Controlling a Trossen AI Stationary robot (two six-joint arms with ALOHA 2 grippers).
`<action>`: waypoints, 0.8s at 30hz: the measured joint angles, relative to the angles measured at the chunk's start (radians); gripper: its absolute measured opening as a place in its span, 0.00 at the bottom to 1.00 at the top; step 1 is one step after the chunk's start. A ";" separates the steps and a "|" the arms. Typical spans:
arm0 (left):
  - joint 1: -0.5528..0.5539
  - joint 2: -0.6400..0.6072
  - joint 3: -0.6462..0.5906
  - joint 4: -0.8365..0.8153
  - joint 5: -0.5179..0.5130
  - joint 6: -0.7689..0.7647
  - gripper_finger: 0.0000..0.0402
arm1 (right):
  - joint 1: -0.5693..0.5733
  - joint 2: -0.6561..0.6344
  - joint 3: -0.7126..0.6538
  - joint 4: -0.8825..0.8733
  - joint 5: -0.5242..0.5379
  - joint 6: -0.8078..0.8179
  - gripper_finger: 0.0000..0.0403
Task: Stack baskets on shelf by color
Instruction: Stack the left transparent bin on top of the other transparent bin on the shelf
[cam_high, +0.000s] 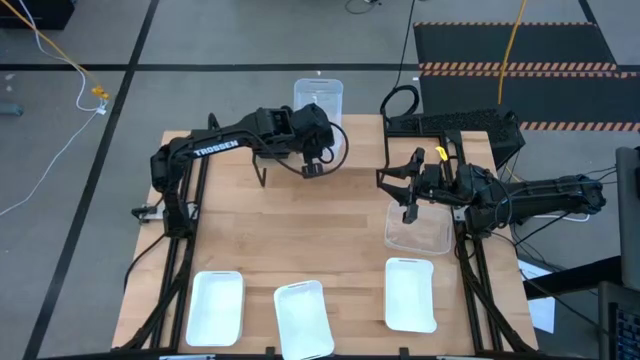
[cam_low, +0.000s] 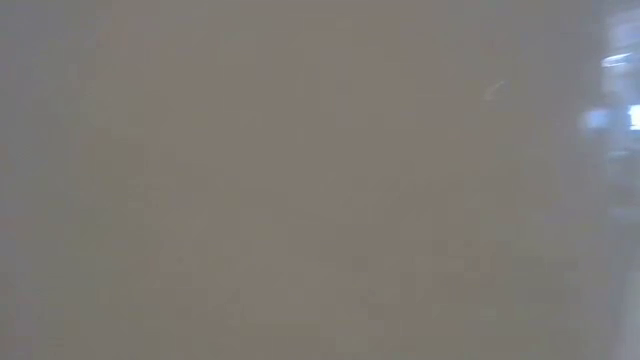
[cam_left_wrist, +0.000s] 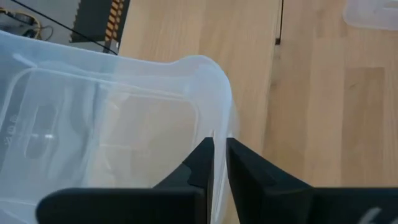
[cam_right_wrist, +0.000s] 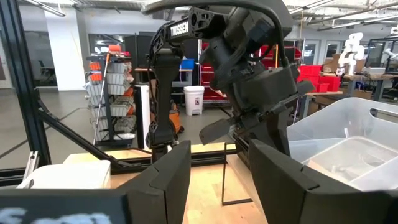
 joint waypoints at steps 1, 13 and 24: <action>0.000 -0.001 0.000 0.000 0.000 0.000 0.11 | 0.000 0.000 0.000 0.000 0.000 0.000 0.38; 0.011 -0.001 0.000 -0.023 0.000 -0.016 0.36 | 0.000 0.000 0.000 0.000 0.000 0.003 0.38; 0.025 -0.095 0.006 0.113 -0.253 0.059 0.33 | 0.000 0.007 0.000 0.001 0.001 0.000 0.38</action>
